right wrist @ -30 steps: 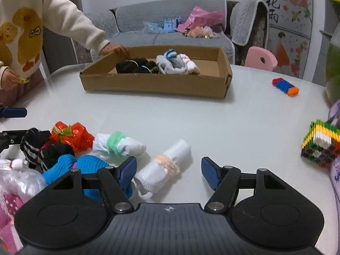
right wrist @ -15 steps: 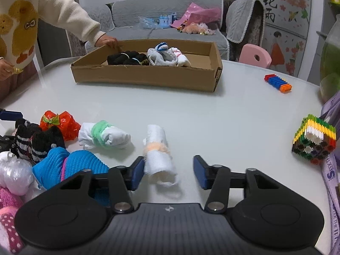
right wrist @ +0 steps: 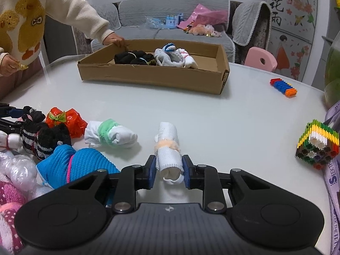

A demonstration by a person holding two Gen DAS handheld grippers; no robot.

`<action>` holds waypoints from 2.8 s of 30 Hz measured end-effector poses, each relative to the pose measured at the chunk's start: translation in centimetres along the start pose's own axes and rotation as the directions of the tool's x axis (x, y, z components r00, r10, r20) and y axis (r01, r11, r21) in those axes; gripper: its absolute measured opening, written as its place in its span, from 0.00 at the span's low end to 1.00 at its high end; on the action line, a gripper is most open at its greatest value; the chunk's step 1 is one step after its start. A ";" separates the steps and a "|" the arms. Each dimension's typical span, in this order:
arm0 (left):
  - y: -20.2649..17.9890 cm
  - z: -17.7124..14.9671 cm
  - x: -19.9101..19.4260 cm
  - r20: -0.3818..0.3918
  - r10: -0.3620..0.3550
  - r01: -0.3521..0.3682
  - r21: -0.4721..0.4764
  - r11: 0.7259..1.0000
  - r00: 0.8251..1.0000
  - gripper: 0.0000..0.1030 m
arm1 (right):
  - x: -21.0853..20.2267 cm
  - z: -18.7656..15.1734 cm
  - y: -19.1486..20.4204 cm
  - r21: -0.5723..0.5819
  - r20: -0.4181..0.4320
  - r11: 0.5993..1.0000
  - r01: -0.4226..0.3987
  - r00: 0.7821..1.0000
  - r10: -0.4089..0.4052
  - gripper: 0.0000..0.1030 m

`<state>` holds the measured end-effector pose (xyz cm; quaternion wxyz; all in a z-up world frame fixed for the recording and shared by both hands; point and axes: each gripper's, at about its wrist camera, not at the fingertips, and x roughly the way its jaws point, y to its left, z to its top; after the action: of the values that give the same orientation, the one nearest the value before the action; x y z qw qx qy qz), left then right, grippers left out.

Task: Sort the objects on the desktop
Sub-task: 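Grasp the black pink-striped sock with the left gripper while the right grasps the white sock roll, then carry both held socks over the cardboard box and open both grippers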

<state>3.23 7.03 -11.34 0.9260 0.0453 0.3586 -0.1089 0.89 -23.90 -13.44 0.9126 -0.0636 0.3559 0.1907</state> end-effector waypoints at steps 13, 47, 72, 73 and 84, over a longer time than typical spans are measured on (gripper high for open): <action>-0.2 1.0 -3.1 0.055 -0.029 0.031 -0.034 0.999 0.998 0.48 | -1.6 0.6 -0.7 0.039 0.056 0.998 -0.039 0.998 0.037 0.20; -0.5 15.7 -3.5 0.267 0.155 -0.183 0.082 0.980 0.951 0.48 | -1.4 15.0 -2.5 -0.043 0.223 0.999 -0.030 0.974 0.038 0.20; 1.1 15.0 11.4 0.009 0.140 -0.140 0.055 0.989 0.990 0.49 | 8.8 14.2 -3.9 -0.047 -0.039 0.999 0.023 0.999 -0.025 0.20; 1.1 14.8 11.6 0.001 0.143 -0.143 0.056 0.988 0.990 0.49 | 9.0 14.1 -4.1 -0.046 -0.049 0.999 0.021 0.999 -0.023 0.20; 0.5 13.3 10.5 -0.042 0.135 -0.132 0.064 0.989 0.990 0.48 | 8.1 11.2 -3.6 -0.054 -0.118 0.999 0.000 0.993 -0.007 0.20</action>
<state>19.64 3.58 -8.62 0.9208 0.0997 0.3727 -0.0565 14.78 -21.89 -10.72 0.8884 -0.0999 0.4037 0.1944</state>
